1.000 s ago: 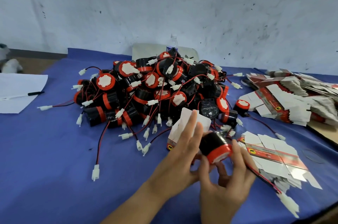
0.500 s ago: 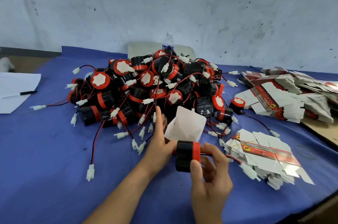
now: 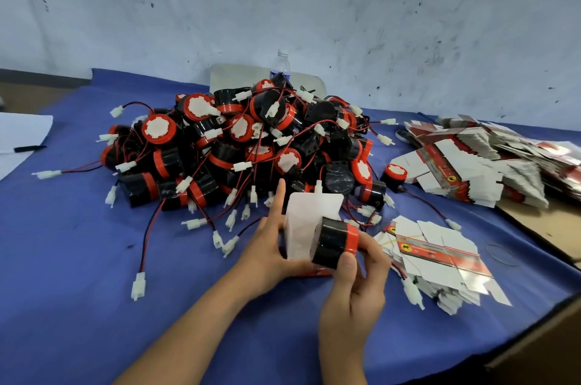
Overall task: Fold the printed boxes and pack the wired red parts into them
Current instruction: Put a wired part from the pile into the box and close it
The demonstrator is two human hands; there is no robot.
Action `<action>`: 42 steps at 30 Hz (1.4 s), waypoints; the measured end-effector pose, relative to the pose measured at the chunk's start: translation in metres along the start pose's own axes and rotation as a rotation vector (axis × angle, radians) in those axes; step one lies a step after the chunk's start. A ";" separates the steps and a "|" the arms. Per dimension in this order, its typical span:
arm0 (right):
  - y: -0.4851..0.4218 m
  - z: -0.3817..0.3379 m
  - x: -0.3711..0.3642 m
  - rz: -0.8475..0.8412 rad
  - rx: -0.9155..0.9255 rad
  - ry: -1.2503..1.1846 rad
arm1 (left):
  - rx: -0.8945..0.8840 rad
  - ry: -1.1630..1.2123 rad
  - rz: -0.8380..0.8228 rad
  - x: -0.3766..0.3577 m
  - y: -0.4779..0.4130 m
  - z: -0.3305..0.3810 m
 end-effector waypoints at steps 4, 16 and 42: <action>0.001 0.006 -0.002 -0.023 -0.052 0.109 | -0.002 -0.027 -0.079 -0.014 0.003 0.002; -0.003 0.015 -0.026 -0.213 -0.094 0.691 | -0.063 -0.056 -0.122 -0.023 -0.002 -0.001; -0.056 -0.019 0.019 -0.113 0.059 0.256 | 0.066 -0.152 -0.040 -0.021 0.003 0.004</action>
Point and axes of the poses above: each hand's wrist, its own y-axis away from the middle knuckle, its own x-axis out of the back of the hand, z = x × y, the point moved 10 cm from there along -y, towards the middle knuckle, and after that the axes turned 12 degrees about -z, right-handed, at the moved point
